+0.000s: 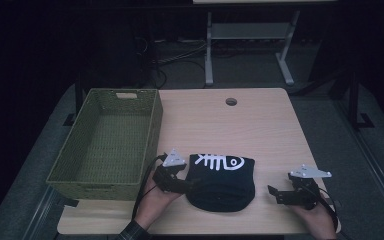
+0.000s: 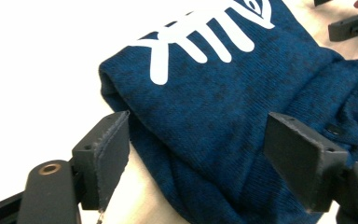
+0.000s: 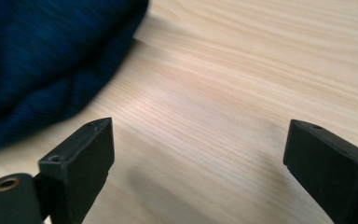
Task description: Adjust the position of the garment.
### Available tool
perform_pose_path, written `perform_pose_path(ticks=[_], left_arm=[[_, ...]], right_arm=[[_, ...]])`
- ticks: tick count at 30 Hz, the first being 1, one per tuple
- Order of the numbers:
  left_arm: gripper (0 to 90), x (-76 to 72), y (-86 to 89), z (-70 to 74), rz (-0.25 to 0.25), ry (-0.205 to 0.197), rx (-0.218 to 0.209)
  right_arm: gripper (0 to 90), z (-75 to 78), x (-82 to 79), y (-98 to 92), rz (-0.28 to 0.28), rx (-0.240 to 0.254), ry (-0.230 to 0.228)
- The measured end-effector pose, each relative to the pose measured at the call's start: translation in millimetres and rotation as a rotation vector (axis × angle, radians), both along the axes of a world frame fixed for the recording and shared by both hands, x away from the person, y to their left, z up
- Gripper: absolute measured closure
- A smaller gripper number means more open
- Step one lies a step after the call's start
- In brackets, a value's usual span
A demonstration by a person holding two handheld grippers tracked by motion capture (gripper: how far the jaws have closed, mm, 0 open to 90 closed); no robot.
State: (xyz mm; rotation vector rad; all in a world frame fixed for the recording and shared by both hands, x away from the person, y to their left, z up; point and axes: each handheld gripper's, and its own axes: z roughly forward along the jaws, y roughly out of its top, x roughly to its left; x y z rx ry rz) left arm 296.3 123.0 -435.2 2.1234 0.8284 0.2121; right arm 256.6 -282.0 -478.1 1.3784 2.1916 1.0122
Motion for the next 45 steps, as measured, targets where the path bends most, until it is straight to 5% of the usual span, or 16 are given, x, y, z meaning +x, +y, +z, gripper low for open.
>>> perform_pose_path(ticks=[14, 29, 34, 45], left_arm=[[18.1, 16.5, -7.0, -14.0, 0.061, 0.007, 0.024], [18.0, 17.2, -10.7, -35.1, 0.044, 0.076, 0.031], [18.4, 15.6, -11.8, -36.0, 0.045, 0.062, 0.034], [44.7, 14.5, -10.9, -34.7, -0.020, 0.101, -0.012]], right_arm=[[6.5, -4.2, 5.3, 2.7, -0.012, -0.049, 0.009], [4.0, -4.6, 5.9, 3.4, 0.002, -0.055, 0.014], [3.8, -4.6, 5.9, 3.5, 0.003, -0.055, 0.015], [3.3, -4.7, 6.0, 3.7, 0.006, -0.056, 0.016]])
